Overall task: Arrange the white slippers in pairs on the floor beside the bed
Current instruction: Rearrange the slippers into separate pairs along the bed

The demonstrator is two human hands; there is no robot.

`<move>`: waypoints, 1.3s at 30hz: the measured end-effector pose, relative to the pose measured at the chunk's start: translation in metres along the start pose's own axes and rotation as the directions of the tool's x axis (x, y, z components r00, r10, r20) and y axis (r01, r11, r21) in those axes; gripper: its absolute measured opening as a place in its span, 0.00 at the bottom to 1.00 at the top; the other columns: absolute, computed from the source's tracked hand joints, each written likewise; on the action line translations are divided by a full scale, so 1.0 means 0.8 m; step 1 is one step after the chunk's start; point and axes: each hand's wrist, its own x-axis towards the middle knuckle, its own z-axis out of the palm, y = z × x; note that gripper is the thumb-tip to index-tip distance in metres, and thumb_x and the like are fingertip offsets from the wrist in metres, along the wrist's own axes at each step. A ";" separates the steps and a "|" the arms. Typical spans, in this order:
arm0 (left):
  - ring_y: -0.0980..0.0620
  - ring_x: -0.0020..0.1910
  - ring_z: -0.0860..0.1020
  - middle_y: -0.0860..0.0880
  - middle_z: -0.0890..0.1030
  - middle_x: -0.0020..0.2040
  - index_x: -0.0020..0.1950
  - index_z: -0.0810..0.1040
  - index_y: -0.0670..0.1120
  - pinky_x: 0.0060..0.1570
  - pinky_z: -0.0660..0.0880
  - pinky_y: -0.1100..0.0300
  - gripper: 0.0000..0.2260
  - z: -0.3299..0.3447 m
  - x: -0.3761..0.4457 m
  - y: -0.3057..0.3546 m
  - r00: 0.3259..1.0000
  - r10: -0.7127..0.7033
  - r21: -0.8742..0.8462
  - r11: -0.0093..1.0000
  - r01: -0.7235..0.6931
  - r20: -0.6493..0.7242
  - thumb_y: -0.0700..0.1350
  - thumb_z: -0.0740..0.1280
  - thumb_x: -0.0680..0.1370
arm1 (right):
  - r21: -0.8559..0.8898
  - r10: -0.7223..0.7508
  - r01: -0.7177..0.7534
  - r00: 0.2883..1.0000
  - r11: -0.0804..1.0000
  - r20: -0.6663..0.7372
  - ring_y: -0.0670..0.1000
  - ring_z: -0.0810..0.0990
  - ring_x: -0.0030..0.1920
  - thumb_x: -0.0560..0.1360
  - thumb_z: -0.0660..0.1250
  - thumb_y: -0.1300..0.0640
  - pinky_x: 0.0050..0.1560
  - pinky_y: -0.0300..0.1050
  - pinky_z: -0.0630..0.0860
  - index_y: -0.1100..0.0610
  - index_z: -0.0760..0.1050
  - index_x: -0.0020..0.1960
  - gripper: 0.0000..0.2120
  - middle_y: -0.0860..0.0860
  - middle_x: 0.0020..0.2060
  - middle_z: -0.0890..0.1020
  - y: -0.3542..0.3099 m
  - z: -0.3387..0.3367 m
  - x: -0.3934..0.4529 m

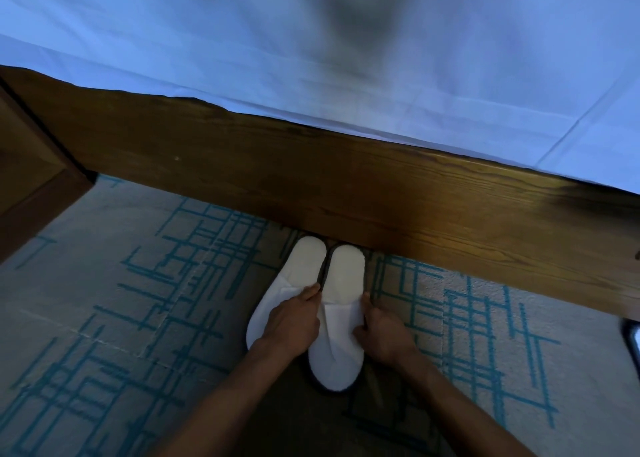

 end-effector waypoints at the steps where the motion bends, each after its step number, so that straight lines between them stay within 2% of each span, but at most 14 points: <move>1: 0.50 0.75 0.61 0.45 0.58 0.78 0.77 0.51 0.44 0.74 0.58 0.56 0.27 -0.003 0.002 0.002 1.000 0.007 0.044 0.999 -0.007 0.011 0.41 0.58 0.80 | 0.002 0.012 -0.012 1.000 1.000 0.003 0.56 0.75 0.61 0.76 0.60 0.52 0.61 0.48 0.73 0.59 0.49 0.75 0.33 0.60 0.65 0.72 0.003 -0.002 0.003; 3: 0.48 0.72 0.65 0.44 0.62 0.76 0.77 0.54 0.43 0.71 0.63 0.55 0.26 -0.012 0.003 0.009 0.999 0.011 0.111 0.994 -0.016 0.040 0.42 0.58 0.80 | 0.021 0.019 -0.019 1.000 1.000 0.018 0.56 0.74 0.62 0.75 0.62 0.52 0.63 0.49 0.72 0.58 0.58 0.72 0.29 0.58 0.65 0.73 0.005 -0.011 0.006; 5: 0.47 0.67 0.71 0.43 0.69 0.72 0.74 0.63 0.42 0.67 0.68 0.54 0.21 -0.019 0.005 0.014 0.998 0.004 0.139 0.990 -0.013 0.068 0.43 0.58 0.80 | 0.071 0.016 -0.020 0.998 0.997 0.062 0.55 0.75 0.60 0.74 0.64 0.53 0.60 0.45 0.72 0.57 0.68 0.67 0.22 0.57 0.62 0.76 0.008 -0.024 0.008; 8: 0.47 0.55 0.77 0.43 0.79 0.59 0.55 0.77 0.41 0.52 0.75 0.55 0.11 -0.035 0.003 0.028 0.996 -0.063 0.136 0.989 0.054 0.066 0.44 0.57 0.80 | 0.058 0.006 -0.012 0.995 0.998 0.104 0.54 0.78 0.56 0.73 0.65 0.53 0.50 0.38 0.70 0.56 0.77 0.57 0.14 0.55 0.57 0.81 0.015 -0.047 -0.001; 10: 0.46 0.51 0.78 0.42 0.80 0.54 0.50 0.76 0.40 0.45 0.73 0.56 0.10 -0.047 -0.001 0.048 0.994 -0.068 0.258 0.965 0.044 0.086 0.43 0.58 0.80 | 0.045 -0.015 0.010 0.994 0.999 0.109 0.51 0.79 0.54 0.73 0.64 0.54 0.45 0.35 0.68 0.55 0.78 0.54 0.12 0.55 0.56 0.81 0.027 -0.063 -0.014; 13: 0.44 0.51 0.78 0.42 0.78 0.54 0.51 0.76 0.40 0.41 0.70 0.56 0.09 -0.062 -0.013 0.095 0.997 0.011 0.445 0.894 -0.045 0.080 0.42 0.58 0.80 | 0.068 -0.031 0.025 0.996 0.997 0.084 0.44 0.75 0.50 0.73 0.64 0.51 0.40 0.32 0.69 0.51 0.77 0.56 0.13 0.51 0.55 0.81 0.058 -0.089 -0.044; 16: 0.44 0.47 0.78 0.43 0.79 0.50 0.46 0.76 0.41 0.39 0.70 0.55 0.08 -0.052 -0.018 0.145 0.991 0.085 0.481 0.868 -0.124 0.101 0.41 0.57 0.79 | 0.050 0.074 -0.077 0.996 0.996 0.056 0.52 0.78 0.57 0.73 0.64 0.51 0.50 0.37 0.73 0.54 0.76 0.57 0.14 0.55 0.56 0.81 0.110 -0.113 -0.082; 19: 0.45 0.42 0.79 0.44 0.80 0.45 0.36 0.72 0.43 0.37 0.74 0.55 0.11 -0.026 -0.015 0.199 0.976 0.154 0.436 0.876 -0.208 0.156 0.41 0.58 0.78 | 0.077 0.196 -0.195 0.981 0.978 -0.002 0.54 0.78 0.58 0.72 0.64 0.53 0.52 0.39 0.72 0.56 0.77 0.56 0.13 0.55 0.54 0.82 0.178 -0.133 -0.126; 22: 0.43 0.44 0.80 0.44 0.81 0.47 0.42 0.76 0.43 0.44 0.77 0.52 0.10 0.004 -0.012 0.258 0.959 0.219 0.382 0.883 -0.273 0.179 0.43 0.57 0.77 | 0.114 0.293 -0.284 0.954 0.952 -0.067 0.55 0.78 0.56 0.72 0.66 0.54 0.53 0.39 0.72 0.56 0.76 0.57 0.15 0.56 0.53 0.82 0.245 -0.146 -0.173; 24: 0.42 0.48 0.80 0.42 0.81 0.50 0.45 0.78 0.44 0.48 0.77 0.51 0.09 0.026 -0.008 0.300 0.953 0.244 0.375 0.878 -0.296 0.181 0.44 0.58 0.76 | 0.143 0.352 -0.334 0.926 0.932 -0.133 0.54 0.79 0.54 0.71 0.67 0.55 0.48 0.38 0.70 0.56 0.77 0.56 0.14 0.55 0.46 0.82 0.289 -0.150 -0.202; 28: 0.38 0.50 0.81 0.39 0.81 0.50 0.48 0.78 0.42 0.48 0.77 0.49 0.09 0.079 -0.004 0.380 0.918 0.331 0.357 0.848 -0.391 0.219 0.42 0.59 0.75 | 0.164 0.436 -0.407 0.868 0.899 -0.239 0.54 0.81 0.48 0.69 0.67 0.57 0.45 0.40 0.71 0.55 0.80 0.50 0.11 0.50 0.38 0.79 0.376 -0.152 -0.248; 30: 0.38 0.48 0.81 0.39 0.80 0.48 0.45 0.77 0.41 0.46 0.78 0.49 0.07 0.107 -0.002 0.412 0.890 0.392 0.295 0.844 -0.448 0.232 0.41 0.60 0.75 | 0.154 0.473 -0.448 0.829 0.881 -0.297 0.57 0.81 0.48 0.68 0.67 0.59 0.47 0.44 0.73 0.56 0.80 0.49 0.11 0.55 0.42 0.82 0.416 -0.154 -0.265; 34: 0.40 0.51 0.79 0.42 0.77 0.51 0.47 0.75 0.42 0.50 0.78 0.47 0.05 0.169 0.003 0.468 0.873 0.419 0.227 0.851 -0.474 0.252 0.38 0.61 0.73 | 0.201 0.529 -0.492 0.750 0.847 -0.398 0.62 0.80 0.50 0.65 0.66 0.62 0.52 0.52 0.77 0.63 0.77 0.55 0.18 0.63 0.47 0.81 0.479 -0.157 -0.288; 39: 0.41 0.55 0.75 0.43 0.74 0.58 0.59 0.74 0.43 0.53 0.76 0.45 0.11 0.237 0.000 0.538 0.885 0.403 0.293 0.839 -0.459 0.233 0.37 0.61 0.76 | 0.129 0.521 -0.514 0.764 0.848 -0.380 0.64 0.75 0.56 0.67 0.66 0.61 0.57 0.54 0.74 0.63 0.72 0.61 0.22 0.63 0.54 0.78 0.516 -0.161 -0.292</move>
